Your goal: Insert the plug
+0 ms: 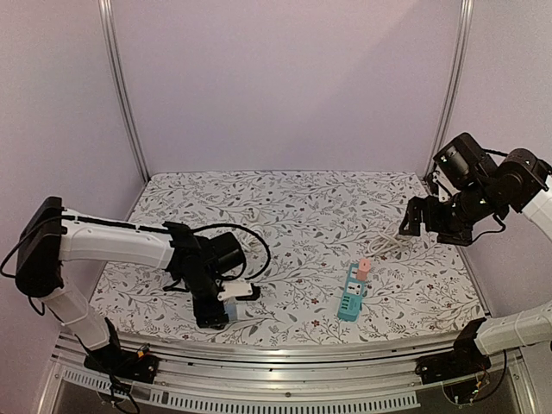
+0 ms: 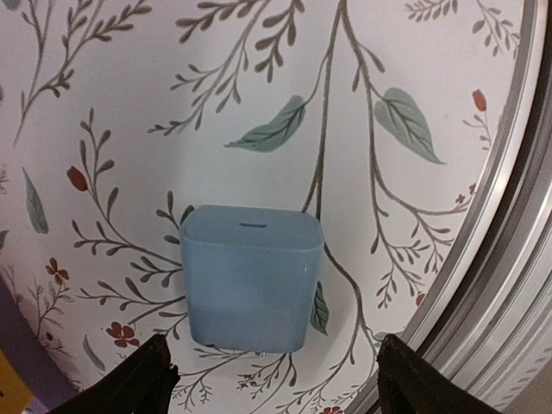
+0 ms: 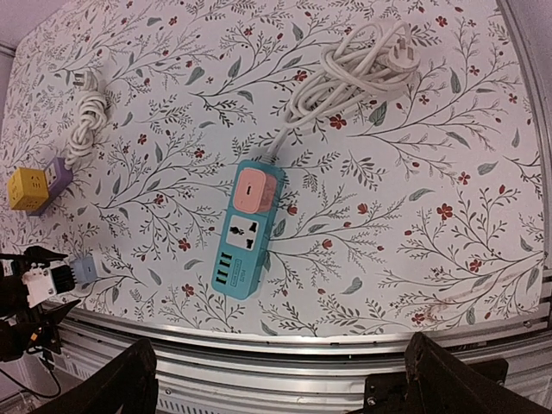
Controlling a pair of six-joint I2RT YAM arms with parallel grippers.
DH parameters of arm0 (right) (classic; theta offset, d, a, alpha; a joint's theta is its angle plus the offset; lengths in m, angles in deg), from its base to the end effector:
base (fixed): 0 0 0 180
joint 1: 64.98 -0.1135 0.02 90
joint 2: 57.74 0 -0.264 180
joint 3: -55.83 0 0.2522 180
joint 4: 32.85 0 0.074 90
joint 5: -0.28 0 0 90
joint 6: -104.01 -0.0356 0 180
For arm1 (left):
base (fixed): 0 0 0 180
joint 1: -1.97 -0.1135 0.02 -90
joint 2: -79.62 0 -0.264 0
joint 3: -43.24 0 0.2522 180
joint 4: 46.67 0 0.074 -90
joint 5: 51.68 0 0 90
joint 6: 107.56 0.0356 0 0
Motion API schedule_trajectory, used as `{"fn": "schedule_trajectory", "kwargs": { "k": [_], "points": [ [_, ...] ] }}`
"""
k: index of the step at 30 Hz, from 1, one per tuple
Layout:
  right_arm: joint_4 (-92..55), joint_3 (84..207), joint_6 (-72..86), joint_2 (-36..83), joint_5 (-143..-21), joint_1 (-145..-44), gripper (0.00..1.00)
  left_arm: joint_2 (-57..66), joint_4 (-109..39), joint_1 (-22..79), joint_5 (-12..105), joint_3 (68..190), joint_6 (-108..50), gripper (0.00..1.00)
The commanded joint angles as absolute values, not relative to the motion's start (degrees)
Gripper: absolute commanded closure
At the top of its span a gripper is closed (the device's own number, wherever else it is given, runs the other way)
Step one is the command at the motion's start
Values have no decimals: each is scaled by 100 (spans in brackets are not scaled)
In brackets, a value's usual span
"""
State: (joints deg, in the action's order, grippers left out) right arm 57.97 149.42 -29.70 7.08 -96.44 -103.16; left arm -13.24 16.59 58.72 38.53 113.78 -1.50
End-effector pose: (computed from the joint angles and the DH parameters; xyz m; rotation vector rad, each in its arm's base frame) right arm 0.1441 0.1080 0.3772 0.1684 2.6751 0.3182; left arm 0.1506 -0.2300 0.1721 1.8223 2.4709 -0.0465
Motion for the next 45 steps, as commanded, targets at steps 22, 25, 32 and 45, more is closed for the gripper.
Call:
{"fn": "schedule_trajectory", "kwargs": {
  "k": [22, 25, 32, 45],
  "points": [
    [7099, 14887, -3566, 661, -9385, -10295, 1, -254, -943, 4999, 4973, 9627, 806, 37],
    [7072, 14887, -3658, 662, -9385, -10291, 1, -319, -922, 4987, 4971, 9603, 880, 40],
    [7003, 14836, -3842, 661, -9385, -10288, 1, -318, -956, 4953, 4975, 9544, 981, 44],
    [6933, 14878, -3966, 762, -9360, -10292, 1, -529, -1250, 4952, 4834, 9391, 1189, 59]
  ]
}}
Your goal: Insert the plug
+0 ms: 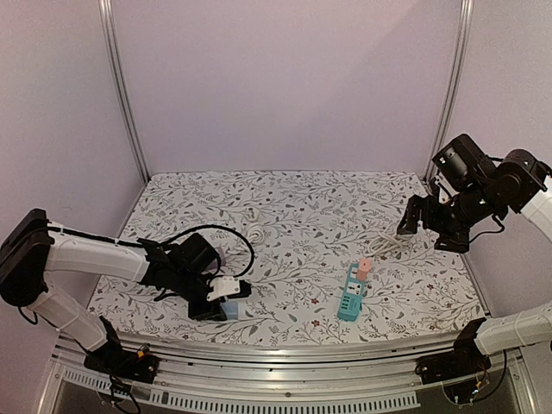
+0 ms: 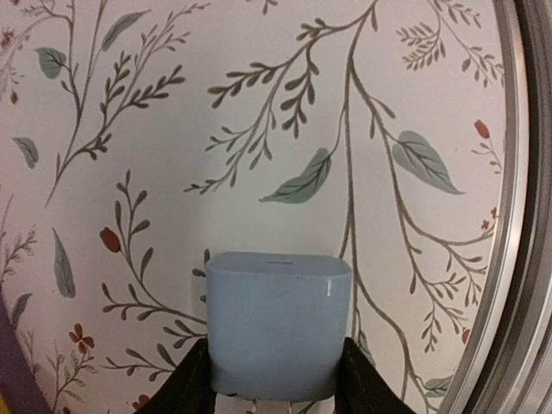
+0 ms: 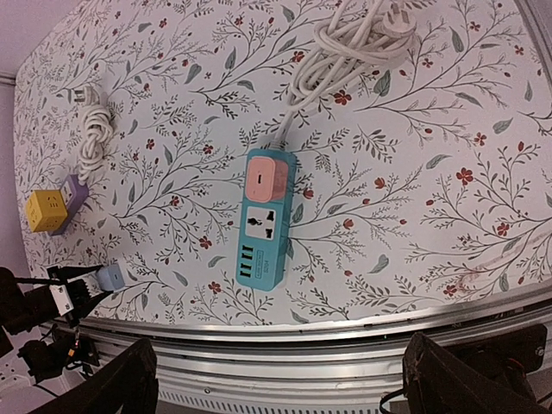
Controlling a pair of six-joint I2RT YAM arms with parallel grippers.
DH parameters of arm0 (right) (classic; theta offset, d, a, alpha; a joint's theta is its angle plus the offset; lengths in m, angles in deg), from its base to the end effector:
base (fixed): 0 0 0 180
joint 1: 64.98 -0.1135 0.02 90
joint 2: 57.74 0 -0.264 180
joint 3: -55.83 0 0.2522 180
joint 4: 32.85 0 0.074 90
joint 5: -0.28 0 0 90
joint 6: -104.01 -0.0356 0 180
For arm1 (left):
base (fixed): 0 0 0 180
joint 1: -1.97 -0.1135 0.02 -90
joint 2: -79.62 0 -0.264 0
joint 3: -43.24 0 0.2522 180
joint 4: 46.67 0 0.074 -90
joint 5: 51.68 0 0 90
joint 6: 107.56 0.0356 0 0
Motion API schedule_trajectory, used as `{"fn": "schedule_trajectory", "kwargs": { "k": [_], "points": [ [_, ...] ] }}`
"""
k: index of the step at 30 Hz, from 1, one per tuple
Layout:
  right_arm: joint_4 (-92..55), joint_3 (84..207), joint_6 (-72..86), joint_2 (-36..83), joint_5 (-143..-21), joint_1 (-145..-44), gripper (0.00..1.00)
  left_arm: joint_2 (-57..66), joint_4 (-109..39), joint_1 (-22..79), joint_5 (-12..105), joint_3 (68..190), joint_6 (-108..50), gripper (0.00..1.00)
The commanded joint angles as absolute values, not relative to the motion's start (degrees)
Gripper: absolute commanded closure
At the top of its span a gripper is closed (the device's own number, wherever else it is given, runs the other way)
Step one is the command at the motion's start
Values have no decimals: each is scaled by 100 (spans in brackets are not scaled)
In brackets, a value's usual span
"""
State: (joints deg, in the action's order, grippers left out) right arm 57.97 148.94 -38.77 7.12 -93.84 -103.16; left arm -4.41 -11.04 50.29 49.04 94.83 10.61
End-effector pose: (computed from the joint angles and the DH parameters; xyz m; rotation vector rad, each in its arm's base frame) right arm 0.1434 0.1095 0.3747 0.3703 2.7019 0.4058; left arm 0.1587 -0.1882 0.1397 1.7584 2.1494 -0.3506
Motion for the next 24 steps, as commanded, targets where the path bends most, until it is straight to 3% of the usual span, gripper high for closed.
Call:
{"fn": "schedule_trajectory", "kwargs": {
  "k": [1, 9, 16, 24],
  "points": [
    [6929, 14886, -3962, 771, -9359, -10287, 1, -541, -1256, 4952, 4849, 9405, 1189, 62],
    [6813, 14907, -4019, 801, -9291, -10293, 1, -504, -1149, 4952, 4959, 9651, 837, 91],
    [6635, 14928, -4074, 809, -9180, -10294, 1, -34, -1032, 4952, 4774, 9987, 400, 100],
    [6278, 14957, -4113, 827, -9040, -10287, 1, 284, -1019, 4961, 4546, 10540, -344, 100]
  ]
}}
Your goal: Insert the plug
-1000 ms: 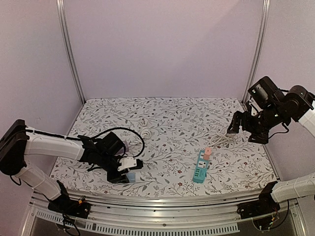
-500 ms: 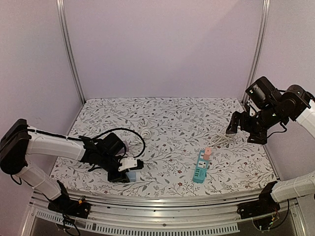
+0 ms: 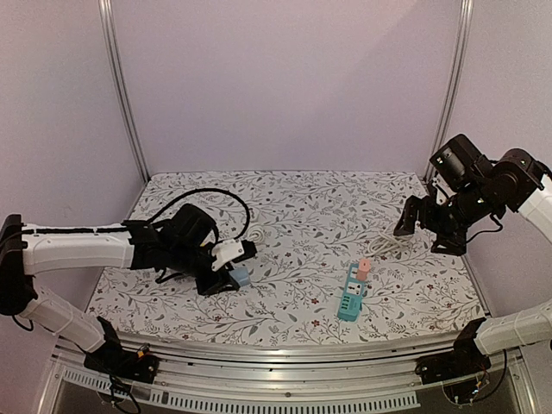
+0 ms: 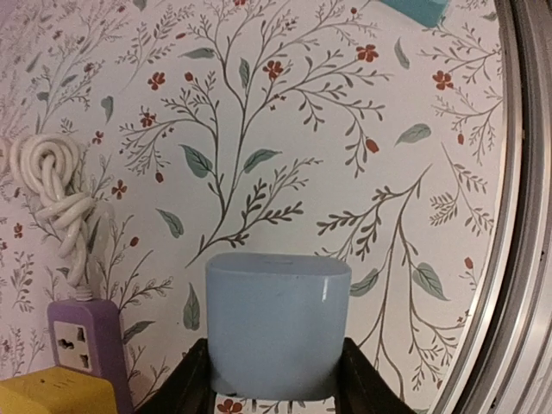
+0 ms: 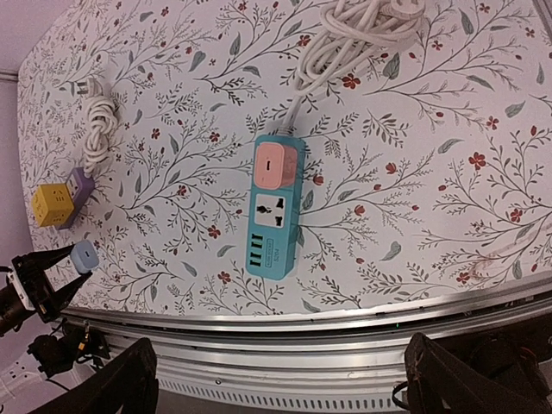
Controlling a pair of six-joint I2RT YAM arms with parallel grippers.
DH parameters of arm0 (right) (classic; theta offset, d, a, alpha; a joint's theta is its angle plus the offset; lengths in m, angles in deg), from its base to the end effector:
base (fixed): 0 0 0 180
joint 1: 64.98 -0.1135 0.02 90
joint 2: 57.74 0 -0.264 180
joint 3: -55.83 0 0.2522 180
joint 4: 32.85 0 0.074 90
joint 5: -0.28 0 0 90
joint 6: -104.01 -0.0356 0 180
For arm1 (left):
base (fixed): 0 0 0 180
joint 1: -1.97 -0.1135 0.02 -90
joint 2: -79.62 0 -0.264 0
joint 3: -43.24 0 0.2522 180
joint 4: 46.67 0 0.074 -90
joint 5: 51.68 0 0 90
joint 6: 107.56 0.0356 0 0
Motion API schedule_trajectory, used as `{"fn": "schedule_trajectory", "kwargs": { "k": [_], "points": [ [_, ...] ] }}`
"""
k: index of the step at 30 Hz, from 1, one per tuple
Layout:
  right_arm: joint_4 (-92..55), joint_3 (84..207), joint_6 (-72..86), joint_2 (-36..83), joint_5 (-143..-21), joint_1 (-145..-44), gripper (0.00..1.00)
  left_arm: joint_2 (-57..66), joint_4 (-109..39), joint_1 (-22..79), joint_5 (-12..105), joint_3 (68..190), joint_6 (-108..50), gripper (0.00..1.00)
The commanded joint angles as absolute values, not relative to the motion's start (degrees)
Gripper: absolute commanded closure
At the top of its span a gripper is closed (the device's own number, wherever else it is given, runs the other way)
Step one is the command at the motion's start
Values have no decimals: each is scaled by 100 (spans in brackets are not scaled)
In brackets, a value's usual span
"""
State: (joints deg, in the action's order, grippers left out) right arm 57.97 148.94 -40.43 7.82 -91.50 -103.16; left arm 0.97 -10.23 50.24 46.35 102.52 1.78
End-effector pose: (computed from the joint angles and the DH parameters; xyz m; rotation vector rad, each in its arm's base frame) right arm 0.1451 0.1127 0.3726 0.4009 2.7339 0.4450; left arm 0.1743 -0.2028 0.1983 1.4778 2.1072 -0.3726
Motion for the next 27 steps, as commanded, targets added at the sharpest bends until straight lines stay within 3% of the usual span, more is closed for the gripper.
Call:
{"fn": "schedule_trajectory", "kwargs": {
  "k": [1, 12, 27],
  "points": [
    [6207, 14949, -4115, 827, -8882, -10289, 2, 319, -1029, 4967, 4593, 10600, -483, 100],
    [4535, 14696, -4288, 648, -7743, -10314, 2, 314, -2158, 5428, 4984, 11096, -1973, 100],
    [3269, 14585, -4629, 1241, -6308, -10547, 5, -1107, -2228, 6073, 5567, 12986, -2034, 100]
  ]
}}
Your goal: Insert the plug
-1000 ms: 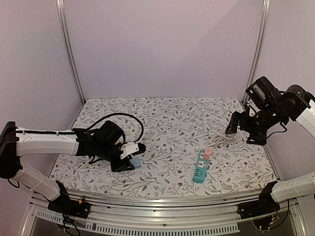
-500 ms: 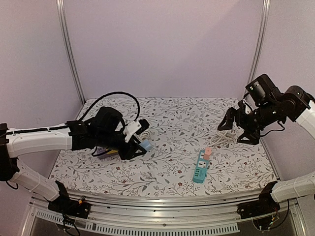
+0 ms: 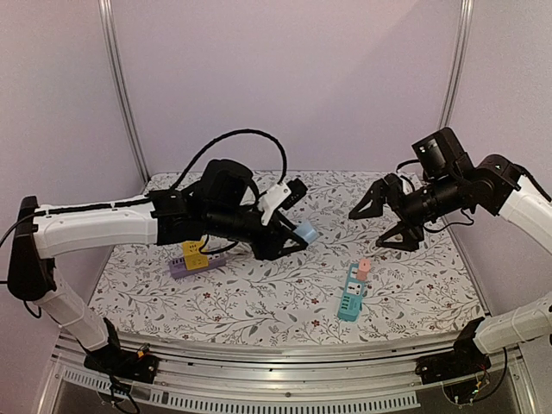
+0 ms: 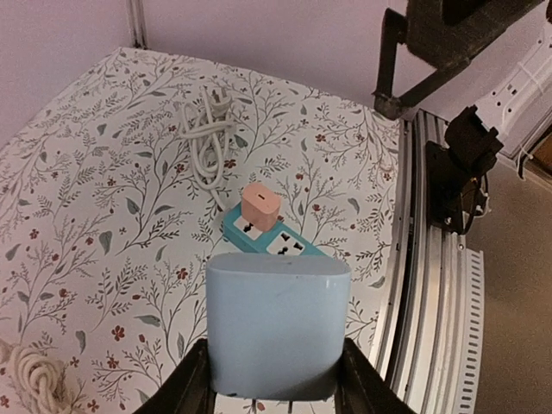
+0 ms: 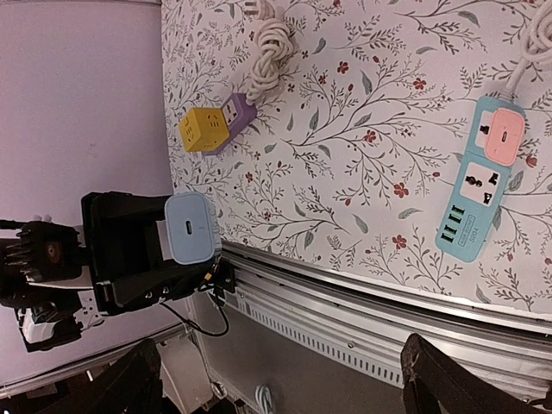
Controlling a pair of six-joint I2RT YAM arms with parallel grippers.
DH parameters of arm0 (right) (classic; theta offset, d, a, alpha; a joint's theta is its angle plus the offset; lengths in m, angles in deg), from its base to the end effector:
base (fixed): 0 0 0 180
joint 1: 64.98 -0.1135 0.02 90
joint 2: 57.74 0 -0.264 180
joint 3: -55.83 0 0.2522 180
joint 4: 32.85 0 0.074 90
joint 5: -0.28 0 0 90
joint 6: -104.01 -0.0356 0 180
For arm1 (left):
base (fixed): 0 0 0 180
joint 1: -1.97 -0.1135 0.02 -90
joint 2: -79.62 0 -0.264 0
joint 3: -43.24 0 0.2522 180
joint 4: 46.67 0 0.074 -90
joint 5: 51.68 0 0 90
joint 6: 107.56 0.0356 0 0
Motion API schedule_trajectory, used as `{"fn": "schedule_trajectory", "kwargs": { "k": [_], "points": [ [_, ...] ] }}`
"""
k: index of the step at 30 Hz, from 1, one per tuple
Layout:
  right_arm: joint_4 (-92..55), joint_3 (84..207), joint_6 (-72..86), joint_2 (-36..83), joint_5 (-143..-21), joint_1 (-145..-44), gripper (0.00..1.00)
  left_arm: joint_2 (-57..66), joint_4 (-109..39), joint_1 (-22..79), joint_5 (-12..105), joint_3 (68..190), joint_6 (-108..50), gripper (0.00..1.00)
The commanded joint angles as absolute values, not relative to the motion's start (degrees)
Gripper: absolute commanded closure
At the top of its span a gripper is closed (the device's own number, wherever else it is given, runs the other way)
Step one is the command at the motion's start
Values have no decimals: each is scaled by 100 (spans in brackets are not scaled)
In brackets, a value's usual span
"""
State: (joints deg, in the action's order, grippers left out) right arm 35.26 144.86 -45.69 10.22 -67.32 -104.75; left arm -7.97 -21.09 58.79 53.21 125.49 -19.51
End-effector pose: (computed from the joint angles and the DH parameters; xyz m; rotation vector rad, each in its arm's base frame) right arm 0.1674 0.1570 0.3706 0.2607 2.7031 1.1595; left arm 0.1855 -0.3005 0.2981 1.1649 1.8883 -0.8672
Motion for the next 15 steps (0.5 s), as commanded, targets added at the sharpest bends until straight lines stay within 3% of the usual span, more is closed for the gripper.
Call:
{"fn": "schedule_trajectory", "kwargs": {
  "k": [1, 15],
  "points": [
    [3253, 14594, -4629, 1296, -6274, -10554, 6, -1196, -2234, 6111, 5578, 13087, -2045, 100],
    [3143, 14640, -4614, 1732, -5564, -10629, 23, -1859, -2305, 6483, 5901, 13899, -2060, 100]
  ]
}}
